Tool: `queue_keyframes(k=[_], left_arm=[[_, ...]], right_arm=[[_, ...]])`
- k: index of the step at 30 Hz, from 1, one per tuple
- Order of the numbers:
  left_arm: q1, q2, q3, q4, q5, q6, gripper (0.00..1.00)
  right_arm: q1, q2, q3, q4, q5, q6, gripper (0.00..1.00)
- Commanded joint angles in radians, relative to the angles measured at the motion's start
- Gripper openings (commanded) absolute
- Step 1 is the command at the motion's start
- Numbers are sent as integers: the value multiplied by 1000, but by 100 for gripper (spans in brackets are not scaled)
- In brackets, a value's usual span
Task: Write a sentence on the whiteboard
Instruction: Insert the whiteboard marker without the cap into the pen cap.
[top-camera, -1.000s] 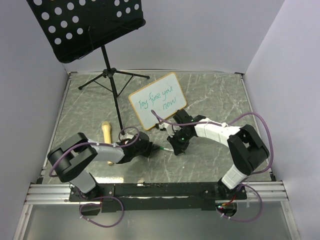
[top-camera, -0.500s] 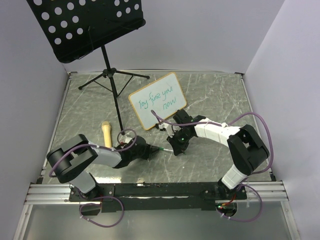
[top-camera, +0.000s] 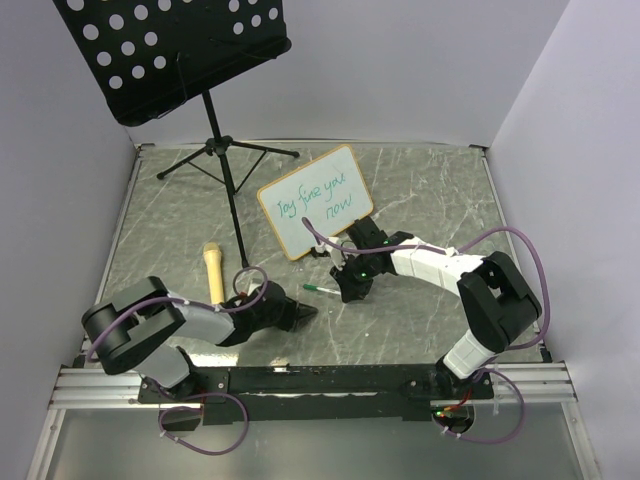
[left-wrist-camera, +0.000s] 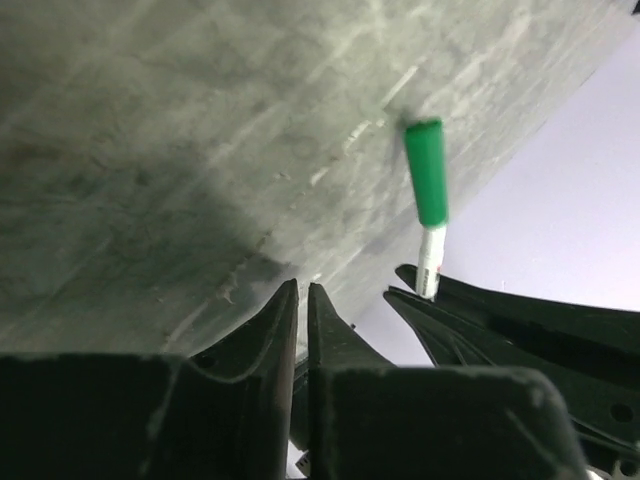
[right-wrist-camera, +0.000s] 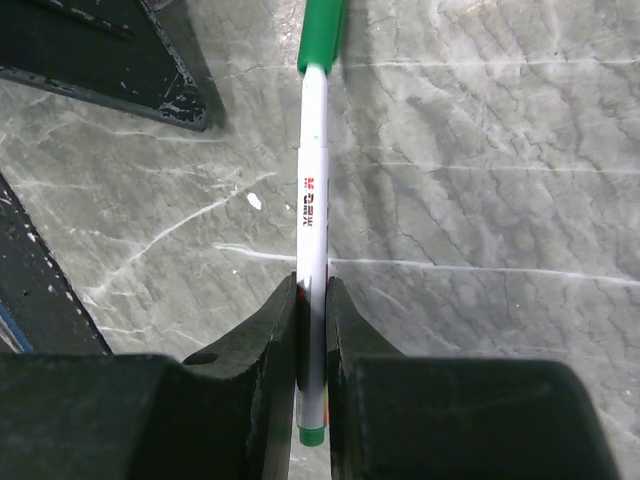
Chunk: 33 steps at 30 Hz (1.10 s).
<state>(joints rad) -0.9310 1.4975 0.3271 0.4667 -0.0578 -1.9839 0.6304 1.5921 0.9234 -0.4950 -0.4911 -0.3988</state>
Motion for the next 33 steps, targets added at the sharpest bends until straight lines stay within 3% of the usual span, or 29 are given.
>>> queue_keyframes(k=[1, 4, 8, 13, 20, 28, 33], left_arm=[[1, -85, -11, 10, -20, -72, 23], [9, -167, -26, -86, -71, -40, 32], [35, -272, -30, -239, -131, 14, 33], [158, -307, -19, -361, -120, 166, 32], [267, -244, 33, -330, -64, 437, 31], [305, -125, 61, -228, 39, 571, 31], [308, -66, 89, -204, 58, 576, 30]], right_arm=[[-5, -21, -3, 16, -20, -25, 0], [-5, -9, -1, 13, -15, -26, 0], [-6, 6, 6, 7, -17, -31, 0], [-6, 20, 15, -4, -14, -26, 0], [-8, 32, 35, -63, -69, -58, 0], [-23, 51, 37, -96, -116, -86, 0], [-21, 75, 52, -83, -113, -61, 0]])
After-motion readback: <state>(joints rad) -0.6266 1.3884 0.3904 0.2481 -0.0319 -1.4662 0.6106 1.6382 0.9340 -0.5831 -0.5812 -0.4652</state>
